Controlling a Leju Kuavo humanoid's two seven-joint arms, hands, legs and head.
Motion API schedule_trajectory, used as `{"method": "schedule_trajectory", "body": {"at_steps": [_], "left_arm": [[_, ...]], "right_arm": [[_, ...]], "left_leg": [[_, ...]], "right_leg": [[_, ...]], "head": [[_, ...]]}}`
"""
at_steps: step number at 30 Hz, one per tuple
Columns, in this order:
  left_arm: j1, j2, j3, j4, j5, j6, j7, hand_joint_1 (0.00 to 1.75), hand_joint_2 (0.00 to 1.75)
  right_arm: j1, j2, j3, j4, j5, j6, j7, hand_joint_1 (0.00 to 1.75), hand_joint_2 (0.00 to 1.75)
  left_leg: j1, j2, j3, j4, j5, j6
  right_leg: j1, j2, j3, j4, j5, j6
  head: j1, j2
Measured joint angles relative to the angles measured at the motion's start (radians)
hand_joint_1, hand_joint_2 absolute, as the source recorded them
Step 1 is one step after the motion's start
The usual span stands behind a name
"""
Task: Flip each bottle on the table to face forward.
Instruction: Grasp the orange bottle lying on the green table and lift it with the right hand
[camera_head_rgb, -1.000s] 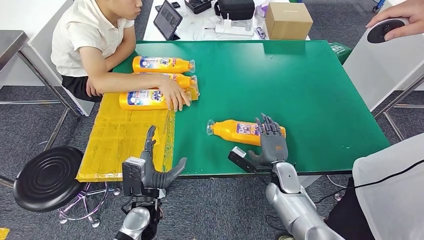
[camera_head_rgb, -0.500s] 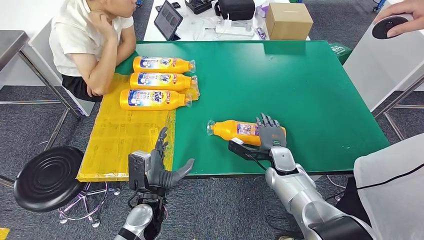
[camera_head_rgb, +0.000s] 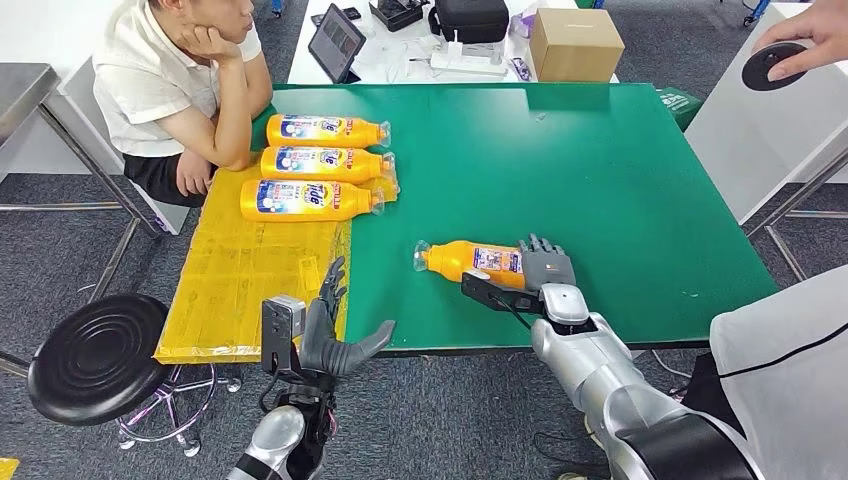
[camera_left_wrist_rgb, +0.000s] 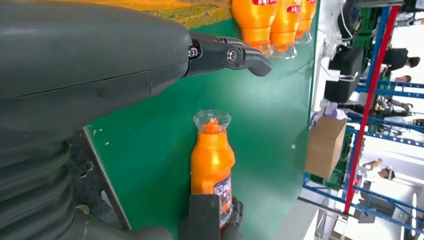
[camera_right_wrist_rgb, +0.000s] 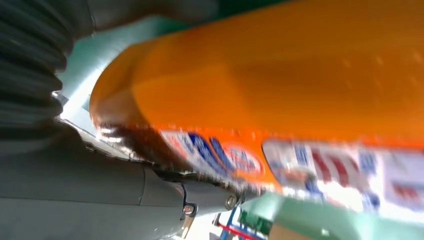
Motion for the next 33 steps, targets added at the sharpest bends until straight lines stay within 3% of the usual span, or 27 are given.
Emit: {"method": "schedule_trajectory", "body": {"at_steps": [15,18,20,22,24,28,33], "left_arm": [[-0.019,0.001,0.0,0.0,0.011,-0.009,0.001,0.0,1.75],[-0.02,0.002,0.0,0.0,0.032,-0.008,-0.007,0.0,1.75],[-0.019,0.005,0.001,0.0,0.071,-0.007,-0.012,0.0,1.75],[-0.019,0.007,0.003,-0.002,0.124,-0.008,-0.014,0.0,1.75],[-0.018,0.009,0.009,-0.009,0.182,-0.018,-0.012,0.0,1.75],[-0.017,0.015,0.016,-0.028,0.263,-0.051,0.0,0.0,1.75],[-0.017,0.022,0.018,-0.038,0.281,-0.057,0.003,0.0,1.75]], "right_arm": [[-0.004,-0.017,-0.101,0.02,-0.204,0.029,-0.185,1.75,1.75],[0.005,-0.02,-0.144,0.022,-0.31,0.049,-0.298,1.75,1.75],[0.019,-0.011,-0.19,0.018,-0.417,0.073,-0.427,1.75,1.75],[0.045,0.011,-0.232,0.001,-0.518,0.11,-0.551,1.75,1.75],[0.083,0.042,-0.251,-0.043,-0.616,0.157,-0.612,1.75,1.75],[0.159,0.096,-0.254,-0.159,-0.767,0.197,-0.617,1.75,1.75],[0.205,0.115,-0.24,-0.23,-0.821,0.2,-0.61,1.75,1.75]], "left_leg": [[0.0,0.0,0.002,0.0,0.001,0.001],[0.0,0.001,0.004,0.0,0.0,0.001],[0.0,0.004,0.006,0.0,-0.001,0.0],[0.0,0.007,0.008,0.0,-0.002,-0.001],[0.001,0.007,0.008,0.0,-0.002,-0.001],[0.002,0.004,0.005,0.0,0.0,-0.001],[0.002,0.001,0.001,0.0,0.001,0.0]], "right_leg": [[0.0,0.0,0.002,0.0,0.0,0.0],[0.0,0.0,0.004,0.0,0.0,0.0],[0.0,0.004,0.005,0.0,0.0,0.0],[0.001,0.007,0.006,0.0,0.0,0.0],[0.001,0.007,0.005,0.0,0.0,0.0],[0.002,0.005,0.003,0.0,0.0,0.0],[0.001,0.003,0.002,0.0,0.0,0.0]], "head": [[0.0,0.0],[0.0,0.0],[0.0,0.0],[0.0,0.0],[0.0,0.0],[0.0,0.0],[0.0,0.0]]}}
